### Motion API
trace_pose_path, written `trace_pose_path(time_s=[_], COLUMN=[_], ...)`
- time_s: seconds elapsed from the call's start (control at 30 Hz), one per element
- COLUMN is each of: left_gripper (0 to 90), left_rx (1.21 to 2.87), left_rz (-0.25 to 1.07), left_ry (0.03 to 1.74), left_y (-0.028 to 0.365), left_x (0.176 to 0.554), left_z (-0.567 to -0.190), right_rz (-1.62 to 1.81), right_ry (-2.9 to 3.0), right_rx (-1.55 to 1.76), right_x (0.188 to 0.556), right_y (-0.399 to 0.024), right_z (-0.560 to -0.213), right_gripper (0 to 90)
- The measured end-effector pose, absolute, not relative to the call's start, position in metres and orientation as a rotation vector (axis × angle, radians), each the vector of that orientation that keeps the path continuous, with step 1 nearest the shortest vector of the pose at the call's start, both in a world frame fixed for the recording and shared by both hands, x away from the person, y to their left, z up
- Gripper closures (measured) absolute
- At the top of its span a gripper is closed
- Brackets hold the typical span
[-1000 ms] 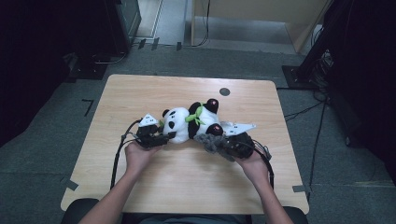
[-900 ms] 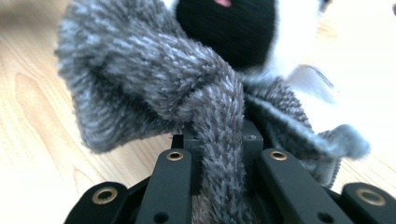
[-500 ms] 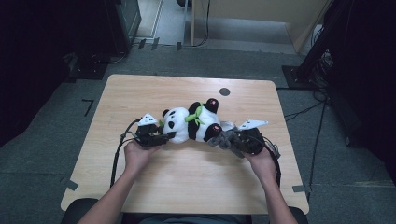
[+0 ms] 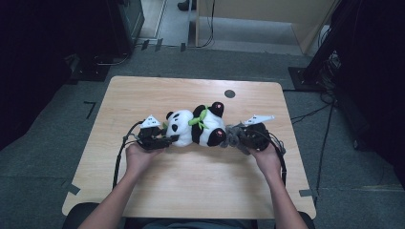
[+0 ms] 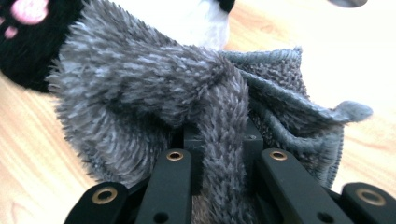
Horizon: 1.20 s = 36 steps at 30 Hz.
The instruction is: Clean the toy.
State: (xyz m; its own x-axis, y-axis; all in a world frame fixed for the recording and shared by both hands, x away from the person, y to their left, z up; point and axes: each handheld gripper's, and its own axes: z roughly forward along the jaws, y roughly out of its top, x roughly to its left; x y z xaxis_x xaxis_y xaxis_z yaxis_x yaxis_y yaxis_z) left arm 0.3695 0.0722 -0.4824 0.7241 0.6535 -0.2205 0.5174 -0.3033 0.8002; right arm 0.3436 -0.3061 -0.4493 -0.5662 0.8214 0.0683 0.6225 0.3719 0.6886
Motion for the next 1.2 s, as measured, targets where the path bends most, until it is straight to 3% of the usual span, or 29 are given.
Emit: trace_pose_path(time_s=[0.47,1.2], left_gripper=[51.8,49.1], left_rx=[1.987,1.971], left_rz=[0.163,0.169], left_ry=[0.875,0.894], left_y=[0.077,0.078], left_x=[0.368,0.369], left_z=[-0.478,-0.479], right_rz=[1.116,1.011], right_ry=[2.245,2.086], right_rx=[1.279,1.553], right_x=[0.344,0.371], right_y=[-0.313,-0.377], right_z=[-0.427,-0.476], right_gripper=[80.6,79.8])
